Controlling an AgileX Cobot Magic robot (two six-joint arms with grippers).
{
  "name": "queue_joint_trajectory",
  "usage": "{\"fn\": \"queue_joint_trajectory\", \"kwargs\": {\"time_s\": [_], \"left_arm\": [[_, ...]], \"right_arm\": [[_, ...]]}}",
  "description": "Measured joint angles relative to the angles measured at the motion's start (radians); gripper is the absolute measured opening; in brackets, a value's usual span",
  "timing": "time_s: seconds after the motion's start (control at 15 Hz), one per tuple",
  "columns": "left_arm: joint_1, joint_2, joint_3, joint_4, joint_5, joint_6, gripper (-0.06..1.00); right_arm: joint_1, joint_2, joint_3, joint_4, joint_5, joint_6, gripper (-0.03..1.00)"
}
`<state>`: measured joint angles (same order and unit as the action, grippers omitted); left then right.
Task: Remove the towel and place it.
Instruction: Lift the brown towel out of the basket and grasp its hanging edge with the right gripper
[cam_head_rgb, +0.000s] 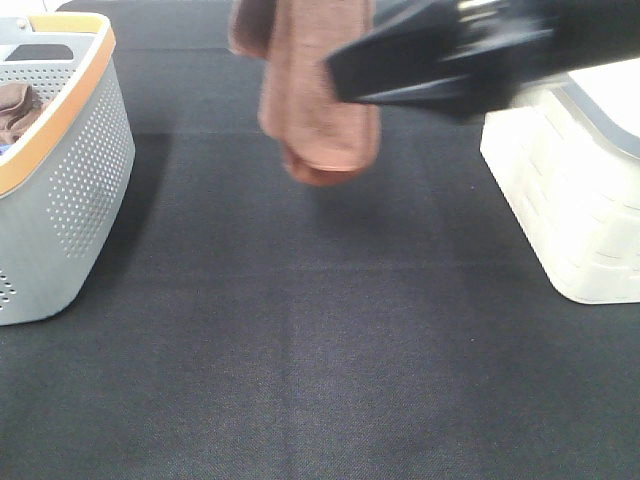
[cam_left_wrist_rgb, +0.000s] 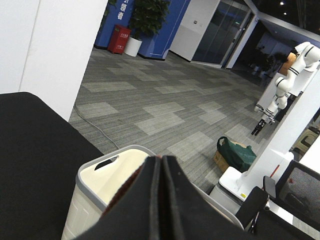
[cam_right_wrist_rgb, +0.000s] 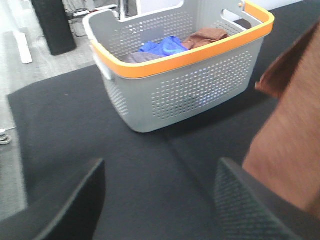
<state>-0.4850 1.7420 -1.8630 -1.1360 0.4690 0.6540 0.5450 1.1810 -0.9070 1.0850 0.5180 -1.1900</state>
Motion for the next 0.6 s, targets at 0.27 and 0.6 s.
{"fn": "queue_joint_trajectory", "kwargs": {"time_s": [0.27, 0.6], "left_arm": [[0.000, 0.000, 0.000, 0.000, 0.000, -0.004, 0.00], [0.000, 0.000, 0.000, 0.000, 0.000, -0.004, 0.00]], "right_arm": [[0.082, 0.181, -0.055, -0.003, -0.217, -0.015, 0.61], [0.082, 0.323, -0.164, -0.002, -0.233, -0.017, 0.61]]}}
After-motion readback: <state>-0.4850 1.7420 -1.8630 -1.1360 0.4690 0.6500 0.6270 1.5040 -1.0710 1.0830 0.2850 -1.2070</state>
